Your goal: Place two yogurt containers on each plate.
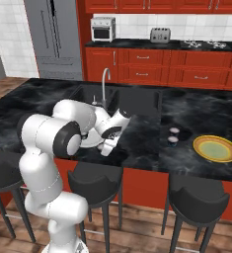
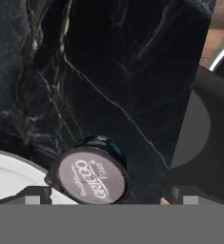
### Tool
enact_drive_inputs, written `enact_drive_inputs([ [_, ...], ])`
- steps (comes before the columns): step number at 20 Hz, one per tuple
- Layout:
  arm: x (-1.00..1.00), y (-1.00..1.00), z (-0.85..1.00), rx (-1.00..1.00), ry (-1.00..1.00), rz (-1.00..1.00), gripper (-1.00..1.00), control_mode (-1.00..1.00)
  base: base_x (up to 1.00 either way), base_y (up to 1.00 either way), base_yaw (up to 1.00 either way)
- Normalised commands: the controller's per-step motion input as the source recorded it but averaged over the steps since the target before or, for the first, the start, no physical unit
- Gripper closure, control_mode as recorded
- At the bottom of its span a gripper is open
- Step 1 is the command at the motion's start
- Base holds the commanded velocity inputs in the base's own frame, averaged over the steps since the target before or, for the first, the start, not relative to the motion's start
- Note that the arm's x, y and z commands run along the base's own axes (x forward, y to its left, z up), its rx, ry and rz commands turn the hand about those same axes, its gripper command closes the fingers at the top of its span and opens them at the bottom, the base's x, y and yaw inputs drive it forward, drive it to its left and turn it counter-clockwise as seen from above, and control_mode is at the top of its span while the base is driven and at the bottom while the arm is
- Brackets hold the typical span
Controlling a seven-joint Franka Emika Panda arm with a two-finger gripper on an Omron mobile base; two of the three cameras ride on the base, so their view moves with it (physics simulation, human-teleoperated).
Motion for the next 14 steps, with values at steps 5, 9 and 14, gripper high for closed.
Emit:
enact_drive_inputs([
  [5,0.14,0.0,-0.09,0.02,0.01,-0.05,-1.0,-1.0,0.0,0.0,0.0],
  [9,0.0,0.11,-0.1,0.02,0.03,-0.06,-1.0,-1.0,0.0,0.0,0.0],
  [14,0.0,0.18,-0.09,0.01,0.02,-0.07,-1.0,-1.0,0.0,0.0,0.0],
])
